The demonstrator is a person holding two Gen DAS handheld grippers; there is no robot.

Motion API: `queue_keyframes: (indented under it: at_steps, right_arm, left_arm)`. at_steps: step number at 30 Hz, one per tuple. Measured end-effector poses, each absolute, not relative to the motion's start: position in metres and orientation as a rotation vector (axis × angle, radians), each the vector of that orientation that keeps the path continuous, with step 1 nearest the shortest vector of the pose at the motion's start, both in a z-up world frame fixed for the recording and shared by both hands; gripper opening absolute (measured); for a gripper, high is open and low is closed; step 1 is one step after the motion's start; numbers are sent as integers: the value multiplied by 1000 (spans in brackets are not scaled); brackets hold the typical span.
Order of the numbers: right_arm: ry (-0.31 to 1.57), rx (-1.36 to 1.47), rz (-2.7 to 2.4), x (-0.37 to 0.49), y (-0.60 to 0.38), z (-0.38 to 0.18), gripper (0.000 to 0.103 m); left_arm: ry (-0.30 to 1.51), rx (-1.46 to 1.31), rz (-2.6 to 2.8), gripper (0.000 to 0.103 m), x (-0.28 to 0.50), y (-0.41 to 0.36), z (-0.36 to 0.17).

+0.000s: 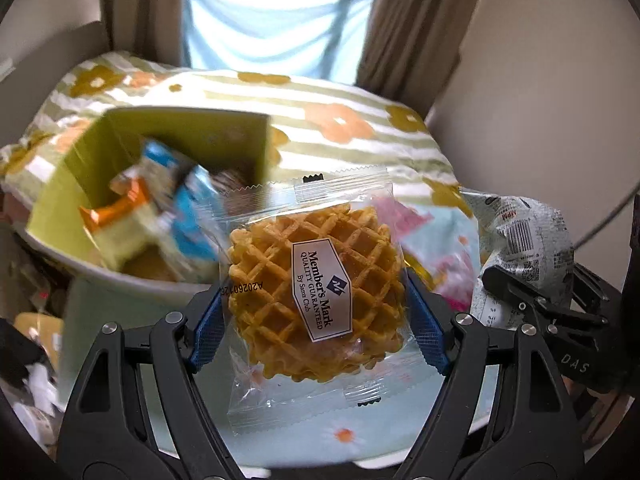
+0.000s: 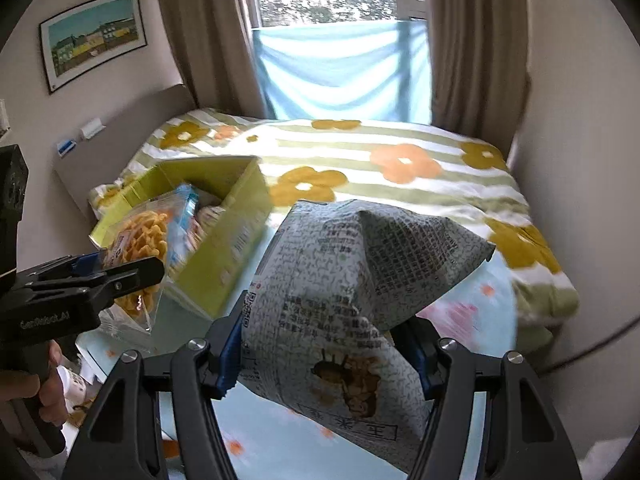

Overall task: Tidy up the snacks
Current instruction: 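Carry the waffle and grey bag over the yellow box and open both tools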

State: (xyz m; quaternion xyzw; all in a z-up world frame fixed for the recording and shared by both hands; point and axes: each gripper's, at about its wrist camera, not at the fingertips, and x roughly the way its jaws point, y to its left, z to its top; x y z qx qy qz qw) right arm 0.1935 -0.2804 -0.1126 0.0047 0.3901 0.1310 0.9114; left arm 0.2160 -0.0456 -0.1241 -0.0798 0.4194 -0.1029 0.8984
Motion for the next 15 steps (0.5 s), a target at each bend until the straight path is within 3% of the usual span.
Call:
queue_keyframes:
  at_steps: [15]
  right_arm:
    - [808,-4,364,285,-117,-111,61]
  left_arm:
    - [906,-138,-89,77,335,140,-132]
